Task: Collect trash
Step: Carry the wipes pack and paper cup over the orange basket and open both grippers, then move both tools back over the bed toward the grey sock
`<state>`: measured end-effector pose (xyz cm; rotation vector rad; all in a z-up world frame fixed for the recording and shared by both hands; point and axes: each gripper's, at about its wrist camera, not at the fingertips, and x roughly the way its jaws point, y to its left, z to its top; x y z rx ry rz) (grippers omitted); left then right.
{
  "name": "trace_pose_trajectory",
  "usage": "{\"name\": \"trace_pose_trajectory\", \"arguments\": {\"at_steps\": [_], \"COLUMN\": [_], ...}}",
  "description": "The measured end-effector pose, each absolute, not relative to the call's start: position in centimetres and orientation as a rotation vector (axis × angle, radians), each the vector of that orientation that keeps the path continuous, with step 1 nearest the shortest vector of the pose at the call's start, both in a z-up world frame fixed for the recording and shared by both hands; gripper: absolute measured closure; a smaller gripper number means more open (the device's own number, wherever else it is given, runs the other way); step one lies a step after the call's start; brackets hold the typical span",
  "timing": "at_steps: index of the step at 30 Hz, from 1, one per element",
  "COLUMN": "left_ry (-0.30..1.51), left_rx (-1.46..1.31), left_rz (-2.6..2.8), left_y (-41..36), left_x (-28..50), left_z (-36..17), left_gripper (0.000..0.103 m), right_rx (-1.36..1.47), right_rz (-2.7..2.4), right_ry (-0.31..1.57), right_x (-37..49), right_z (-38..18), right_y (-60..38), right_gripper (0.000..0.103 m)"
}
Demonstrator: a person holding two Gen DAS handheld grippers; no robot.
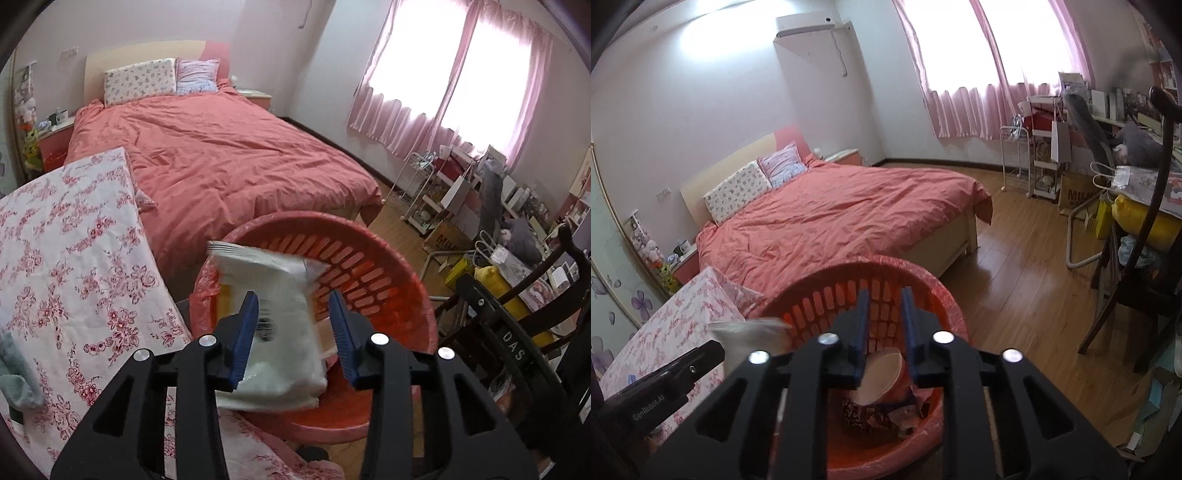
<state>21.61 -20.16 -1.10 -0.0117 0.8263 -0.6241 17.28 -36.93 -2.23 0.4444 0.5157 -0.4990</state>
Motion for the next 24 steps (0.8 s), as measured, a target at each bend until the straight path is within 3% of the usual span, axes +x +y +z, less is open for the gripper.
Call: {"name": "trace_pose_trajectory", "arguments": {"at_steps": [12,14,24], "left_ry": [0.829,0.818,0.794], "left_rx": [0.021,0.026,-0.017], "left_rz": [-0.51,-0.484,-0.313], "left_y": [-15.7,-14.3,-4.7], "left_x": [20.7,20.6,19.8], "left_z": [-0.9,-0.7,-0.4], "left_gripper": [0.048,0.044,0.043], "right_rx": [0.327,0.309,0.228], "right_rz": [-0.496,-0.479,-0.32], "right_ry": [0.518,0.52,0.553], "right_x": [16.3,16.3,17.7], "right_z": [-1.2,-0.8,0.5], "right_y": [-33.5,-32.6,-25.3], "right_gripper": [0.045,0.043,0.042]}}
